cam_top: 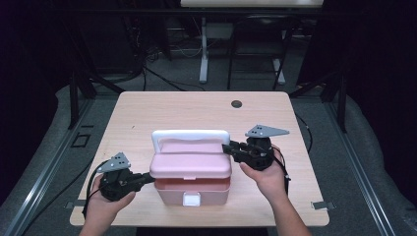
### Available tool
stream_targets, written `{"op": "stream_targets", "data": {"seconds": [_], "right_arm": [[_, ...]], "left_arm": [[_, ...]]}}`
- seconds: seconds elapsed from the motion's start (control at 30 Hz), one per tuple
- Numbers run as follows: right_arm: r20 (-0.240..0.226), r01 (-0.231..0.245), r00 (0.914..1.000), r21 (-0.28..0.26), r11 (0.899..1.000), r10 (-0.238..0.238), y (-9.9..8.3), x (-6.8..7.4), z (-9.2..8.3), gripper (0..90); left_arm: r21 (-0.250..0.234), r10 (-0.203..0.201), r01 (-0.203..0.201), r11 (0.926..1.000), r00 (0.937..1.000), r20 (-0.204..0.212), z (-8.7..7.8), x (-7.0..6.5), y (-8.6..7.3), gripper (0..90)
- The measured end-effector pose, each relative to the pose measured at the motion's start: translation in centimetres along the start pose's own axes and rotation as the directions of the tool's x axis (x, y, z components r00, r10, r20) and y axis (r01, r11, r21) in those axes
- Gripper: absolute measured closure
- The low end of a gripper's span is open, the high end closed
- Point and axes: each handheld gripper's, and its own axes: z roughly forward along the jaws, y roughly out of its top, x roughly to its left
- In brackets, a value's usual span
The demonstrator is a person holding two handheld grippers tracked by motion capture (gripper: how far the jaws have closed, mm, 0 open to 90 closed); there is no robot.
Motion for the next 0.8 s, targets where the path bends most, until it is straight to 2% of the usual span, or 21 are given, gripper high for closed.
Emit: {"op": "stream_targets", "data": {"seconds": [0.53, 0.8], "right_arm": [[0.0, -0.001, 1.0, -0.002, 1.0, 0.001, -0.1, 0.0, 0.0, 74.0], [-0.004, -0.003, 1.0, -0.002, 1.0, 0.003, -0.2, -0.1, 0.0, 74.0]], "left_arm": [[0.027, 0.023, -0.024, 0.9993, 0.9994, 0.026, 1.4, -1.0, 0.4, 89.9], [0.019, 0.024, -0.024, 0.9995, 0.9996, 0.016, 1.4, -0.9, 0.4, 90.0]]}}
